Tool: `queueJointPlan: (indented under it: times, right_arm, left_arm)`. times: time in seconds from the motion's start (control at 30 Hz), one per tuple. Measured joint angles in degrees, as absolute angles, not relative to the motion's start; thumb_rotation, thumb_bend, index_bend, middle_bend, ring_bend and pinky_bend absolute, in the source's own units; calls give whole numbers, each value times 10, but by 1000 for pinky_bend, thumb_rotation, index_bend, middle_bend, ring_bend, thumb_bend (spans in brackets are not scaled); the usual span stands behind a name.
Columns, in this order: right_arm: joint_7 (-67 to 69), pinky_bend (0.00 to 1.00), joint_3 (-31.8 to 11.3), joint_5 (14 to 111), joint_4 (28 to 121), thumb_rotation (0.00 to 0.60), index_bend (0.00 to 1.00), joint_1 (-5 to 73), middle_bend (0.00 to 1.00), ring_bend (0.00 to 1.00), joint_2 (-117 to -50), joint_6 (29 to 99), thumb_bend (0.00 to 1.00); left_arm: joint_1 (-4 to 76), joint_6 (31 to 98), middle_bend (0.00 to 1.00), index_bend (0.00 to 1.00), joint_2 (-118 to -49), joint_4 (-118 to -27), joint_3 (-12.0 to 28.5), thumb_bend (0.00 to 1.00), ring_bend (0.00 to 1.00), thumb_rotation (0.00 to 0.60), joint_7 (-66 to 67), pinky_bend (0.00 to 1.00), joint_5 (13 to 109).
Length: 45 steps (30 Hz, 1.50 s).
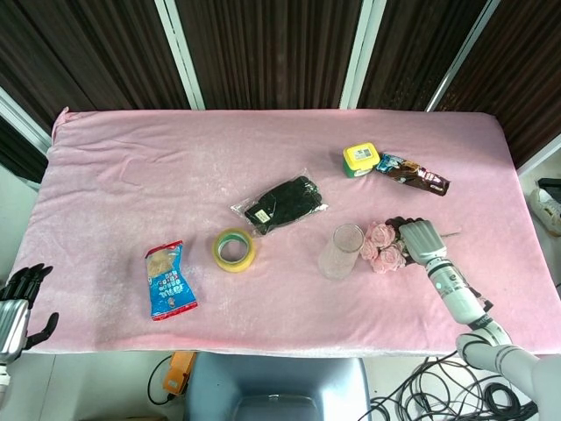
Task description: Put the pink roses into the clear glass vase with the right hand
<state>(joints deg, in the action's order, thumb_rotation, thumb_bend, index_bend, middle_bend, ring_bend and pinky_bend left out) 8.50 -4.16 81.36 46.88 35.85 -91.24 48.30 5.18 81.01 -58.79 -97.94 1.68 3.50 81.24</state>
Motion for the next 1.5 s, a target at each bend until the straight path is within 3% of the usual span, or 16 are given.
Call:
queueJointPlan:
  times: [0.07, 0.2, 0.53, 0.77, 0.87, 1.17, 1.5]
  right_arm:
    - [88, 708, -42, 817, 442, 600, 663, 358, 596, 640, -930, 496, 231]
    - [99, 766, -46, 824, 393, 600, 800, 353, 671, 702, -959, 541, 325]
    - [179, 768, -89, 827, 389, 600, 809, 328, 675, 704, -966, 715, 337]
    - [230, 767, -139, 840, 521, 600, 809, 310, 675, 704, -923, 876, 350]
    - [253, 767, -154, 850, 599, 600, 808, 306, 675, 704, -894, 906, 352]
    - [342, 767, -179, 882, 829, 600, 805, 312, 675, 704, -788, 900, 357]
    - [377, 767, -191, 910, 936, 600, 804, 336, 675, 704, -737, 863, 358]
  left_arm:
    - [51, 811, 86, 130, -587, -979, 17, 364, 67, 600, 31, 259, 812]
    - [51, 810, 86, 130, -585, -978, 18, 364, 67, 600, 26, 259, 811]
    - [51, 807, 86, 131, -582, -981, 16, 365, 67, 600, 25, 259, 811]
    - [50, 809, 84, 130, -584, -983, 15, 364, 67, 600, 28, 259, 816]
    - [49, 813, 85, 130, -583, -983, 15, 364, 67, 600, 27, 259, 816]
    - [47, 814, 85, 130, -582, -982, 14, 364, 67, 600, 25, 259, 817]
    - [44, 821, 85, 130, -581, -982, 17, 364, 67, 600, 20, 259, 816]
